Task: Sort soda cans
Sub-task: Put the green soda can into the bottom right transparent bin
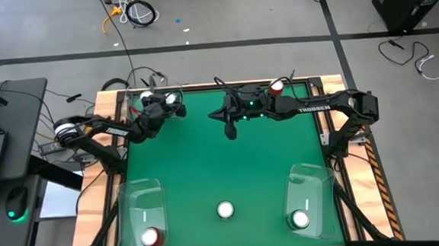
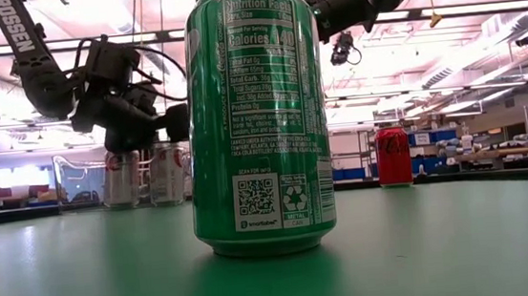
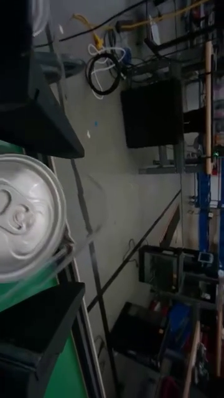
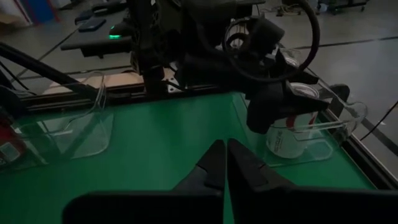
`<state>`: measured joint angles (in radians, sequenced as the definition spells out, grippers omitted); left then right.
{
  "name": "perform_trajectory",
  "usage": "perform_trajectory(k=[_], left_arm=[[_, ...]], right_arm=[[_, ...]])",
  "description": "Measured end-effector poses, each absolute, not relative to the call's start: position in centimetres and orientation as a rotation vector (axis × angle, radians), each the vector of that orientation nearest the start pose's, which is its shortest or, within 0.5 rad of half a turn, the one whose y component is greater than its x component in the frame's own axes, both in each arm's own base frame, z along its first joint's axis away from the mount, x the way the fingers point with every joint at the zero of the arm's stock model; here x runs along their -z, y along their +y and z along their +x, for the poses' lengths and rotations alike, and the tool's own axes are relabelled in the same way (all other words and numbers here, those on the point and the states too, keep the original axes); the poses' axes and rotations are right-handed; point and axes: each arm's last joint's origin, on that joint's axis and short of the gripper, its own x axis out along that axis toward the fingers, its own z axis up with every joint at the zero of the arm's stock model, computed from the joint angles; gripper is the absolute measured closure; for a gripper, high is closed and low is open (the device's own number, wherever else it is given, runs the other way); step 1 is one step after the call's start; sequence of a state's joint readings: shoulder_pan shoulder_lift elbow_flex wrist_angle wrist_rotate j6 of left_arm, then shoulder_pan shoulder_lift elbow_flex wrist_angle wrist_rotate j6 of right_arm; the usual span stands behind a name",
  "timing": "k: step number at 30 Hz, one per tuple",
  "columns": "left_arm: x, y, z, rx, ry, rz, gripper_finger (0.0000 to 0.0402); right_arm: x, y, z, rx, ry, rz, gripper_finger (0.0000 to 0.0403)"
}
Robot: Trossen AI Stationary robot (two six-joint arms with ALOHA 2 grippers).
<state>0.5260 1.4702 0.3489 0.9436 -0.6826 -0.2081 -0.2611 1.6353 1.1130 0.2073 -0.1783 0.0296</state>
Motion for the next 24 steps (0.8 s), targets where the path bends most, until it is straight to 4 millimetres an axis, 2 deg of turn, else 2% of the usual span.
perform_trajectory(k=[7,12,17,24], left_arm=[[-16.9,12.9,20.2,-1.176,0.049,-0.094,0.0055],[-18.5,11.9,20.2,-1.134,0.004,-0.059,0.0055],[-20.1,10.2,20.4,-1.047,-0.054,-0.039,0.0055],[-21.4,7.6,20.9,-0.868,-0.105,-0.043,0.0074]], right_arm=[[-27.5,-8.8,35.6,0.085,0.286,0.104,0.0390],[-28.5,-7.9,35.0,0.065,0.286,0.105,0.0383],[-29.2,-6.4,34.4,0.028,0.307,0.104,0.0378],[-28.7,-3.6,34.2,-0.040,0.408,0.139,0.0372]])
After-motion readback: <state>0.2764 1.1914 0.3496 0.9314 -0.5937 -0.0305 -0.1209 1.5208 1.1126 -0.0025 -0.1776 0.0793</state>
